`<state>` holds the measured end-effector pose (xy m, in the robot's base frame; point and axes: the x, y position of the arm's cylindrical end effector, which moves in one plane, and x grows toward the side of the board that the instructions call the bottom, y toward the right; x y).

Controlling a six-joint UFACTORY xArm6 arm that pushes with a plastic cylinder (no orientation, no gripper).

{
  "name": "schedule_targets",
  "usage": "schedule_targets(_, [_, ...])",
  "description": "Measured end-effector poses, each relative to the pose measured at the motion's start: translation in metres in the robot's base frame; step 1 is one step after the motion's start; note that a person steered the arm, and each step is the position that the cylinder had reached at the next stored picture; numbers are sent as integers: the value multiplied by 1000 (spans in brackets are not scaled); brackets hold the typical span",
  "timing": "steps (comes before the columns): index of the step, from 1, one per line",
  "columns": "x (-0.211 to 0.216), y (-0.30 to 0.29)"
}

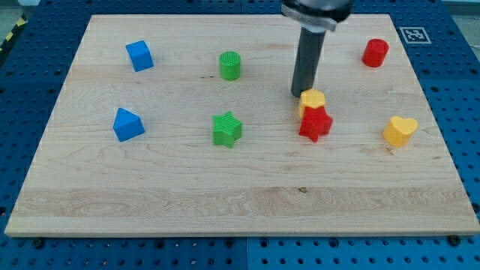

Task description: Separate the yellow hexagon from the red star

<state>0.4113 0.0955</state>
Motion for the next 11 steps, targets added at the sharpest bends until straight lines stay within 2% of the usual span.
schedule_targets(2, [-25, -17])
schedule_targets(4, [73, 0])
schedule_targets(5, [101, 4])
schedule_targets(6, [110, 8])
schedule_targets(8, [165, 70])
schedule_targets(11, [90, 51])
